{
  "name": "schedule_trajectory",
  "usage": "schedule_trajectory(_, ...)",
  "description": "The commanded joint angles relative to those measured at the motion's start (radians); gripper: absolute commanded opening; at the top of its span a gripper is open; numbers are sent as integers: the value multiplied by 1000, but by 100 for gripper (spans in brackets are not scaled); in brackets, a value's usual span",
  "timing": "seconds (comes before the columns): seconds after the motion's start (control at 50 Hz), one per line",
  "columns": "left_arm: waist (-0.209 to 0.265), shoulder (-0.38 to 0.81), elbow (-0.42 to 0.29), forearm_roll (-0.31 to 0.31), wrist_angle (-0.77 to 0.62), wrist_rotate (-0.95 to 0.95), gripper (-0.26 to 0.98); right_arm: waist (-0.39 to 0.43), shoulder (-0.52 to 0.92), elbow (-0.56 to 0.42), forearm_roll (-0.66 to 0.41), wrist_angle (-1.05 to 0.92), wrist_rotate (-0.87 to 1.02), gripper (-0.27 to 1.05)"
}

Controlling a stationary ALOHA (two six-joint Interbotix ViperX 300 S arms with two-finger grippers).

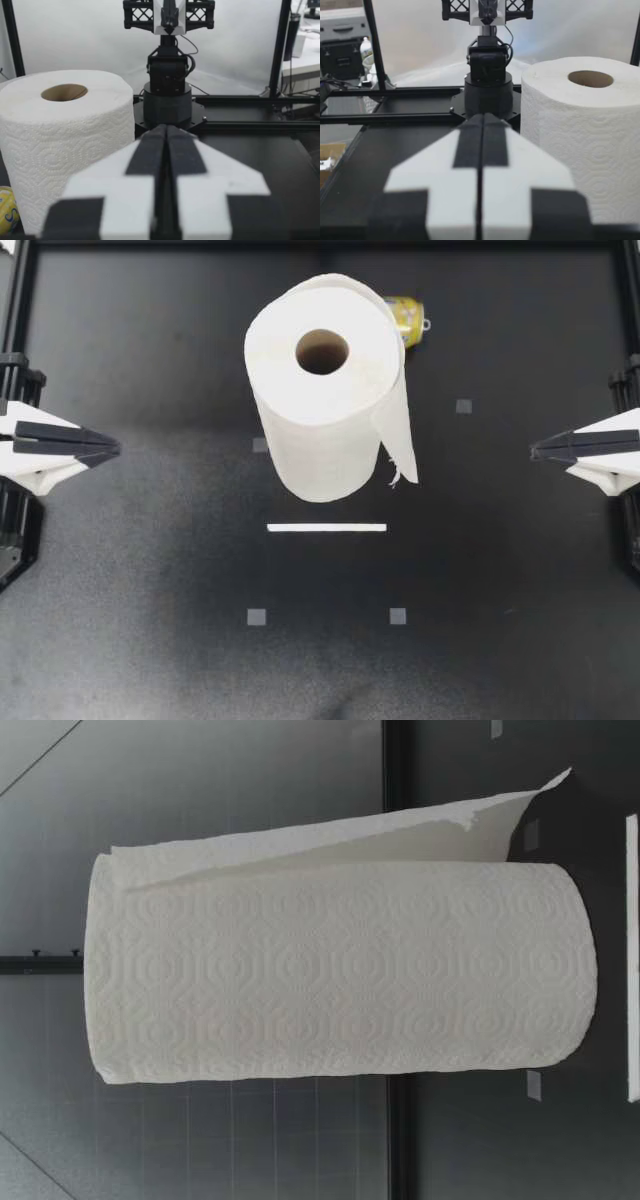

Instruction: Pick up a piece of paper towel and place it on the spilled liquid.

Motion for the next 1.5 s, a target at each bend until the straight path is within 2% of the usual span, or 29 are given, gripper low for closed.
schedule_trajectory(0.0, 15, 14, -12, 0, -14, -3, 12, 2, 9, -8, 0, -8, 5, 11)
schedule_trajectory(0.1, 15, 15, -25, -2, -17, -2, 4, 2, 23, -8, 0, -6, 8, 2)
schedule_trajectory(0.3, 17, 41, -51, -3, -17, -2, 5, 2, 64, -51, 0, 34, 8, 2)
schedule_trajectory(0.38, 38, 97, -92, -15, -18, -2, 5, 2, 98, -110, -3, 169, 3, 2)
schedule_trajectory(0.52, 92, 215, -179, -20, -11, 9, 5, 0, 169, -267, -43, 557, -3, 2)
schedule_trajectory(0.62, 132, 307, -247, -20, -2, 14, 4, 2, 213, -365, -100, 758, 2, 2)
schedule_trajectory(0.72, 152, 379, -304, -15, 14, 15, 4, 6, 264, -463, -184, 930, 29, 2)
schedule_trajectory(0.82, 172, 436, -359, -9, 66, 15, 5, 67, 316, -546, -337, 1086, 109, 2)
schedule_trajectory(0.9, 187, 468, -396, 0, 124, 17, 4, 178, 362, -583, -526, 1218, 241, 1)
schedule_trajectory(0.98, 199, 502, -431, 8, 172, 17, 4, 328, 408, -603, -773, 1364, 479, 2)
schedule_trajectory(1.12, 213, 535, -472, 11, 224, 44, 4, 552, 480, -578, -1103, 1563, 896, 2)
schedule_trajectory(1.2, 222, 548, -491, 11, 255, 54, 4, 603, 534, -552, -1189, 1575, 1129, 2)
schedule_trajectory(1.3, 225, 558, -508, 11, 288, 55, 4, 611, 612, -525, -1249, 1577, 1378, 3)
schedule_trajectory(1.4, 225, 565, -518, 11, 341, 55, 4, 611, 686, -506, -1293, 1575, 1542, 7)
schedule_trajectory(1.48, 225, 568, -525, 11, 377, 55, 4, 611, 761, -502, -1319, 1575, 1652, 17)
